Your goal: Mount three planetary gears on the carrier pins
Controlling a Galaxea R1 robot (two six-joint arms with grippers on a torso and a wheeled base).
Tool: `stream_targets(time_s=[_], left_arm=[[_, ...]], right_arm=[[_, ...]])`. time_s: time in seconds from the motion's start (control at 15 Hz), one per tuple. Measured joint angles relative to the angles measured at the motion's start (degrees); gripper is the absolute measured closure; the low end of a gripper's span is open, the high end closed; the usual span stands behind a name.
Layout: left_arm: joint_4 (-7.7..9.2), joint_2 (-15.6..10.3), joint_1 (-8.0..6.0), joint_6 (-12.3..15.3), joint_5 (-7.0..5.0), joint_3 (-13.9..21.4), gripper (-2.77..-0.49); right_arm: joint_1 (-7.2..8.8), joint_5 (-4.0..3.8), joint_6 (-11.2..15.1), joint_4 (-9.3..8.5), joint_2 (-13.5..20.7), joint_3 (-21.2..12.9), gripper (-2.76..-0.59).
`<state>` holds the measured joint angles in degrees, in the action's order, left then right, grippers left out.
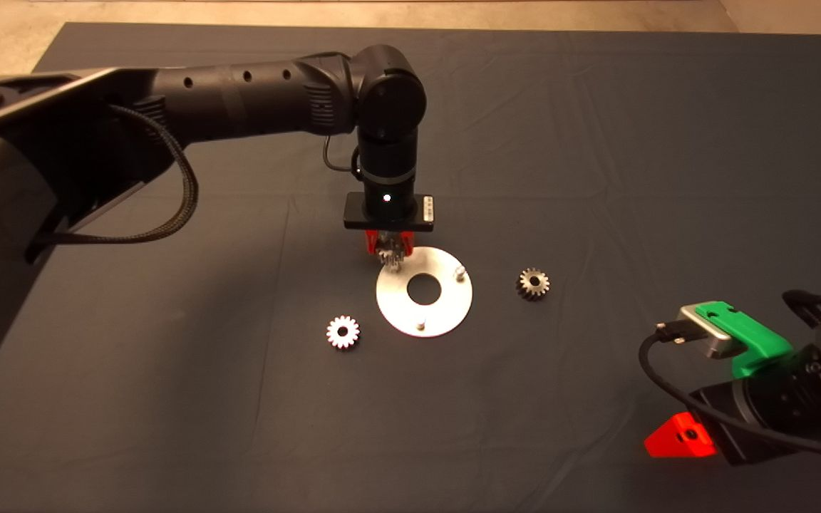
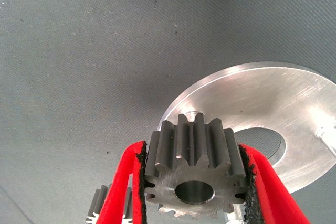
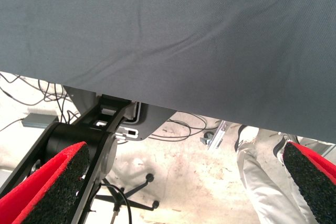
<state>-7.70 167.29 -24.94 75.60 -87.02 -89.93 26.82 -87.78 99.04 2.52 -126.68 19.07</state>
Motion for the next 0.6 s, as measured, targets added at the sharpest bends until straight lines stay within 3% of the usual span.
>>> stream_targets(time_s=[0.6], left_arm=[[0.32,-0.01,0.63,-0.97,-0.01,-1.61,-0.78]], right_arm=[[-0.15,-0.02,0.00,0.00,0.00,0.00,-2.75]])
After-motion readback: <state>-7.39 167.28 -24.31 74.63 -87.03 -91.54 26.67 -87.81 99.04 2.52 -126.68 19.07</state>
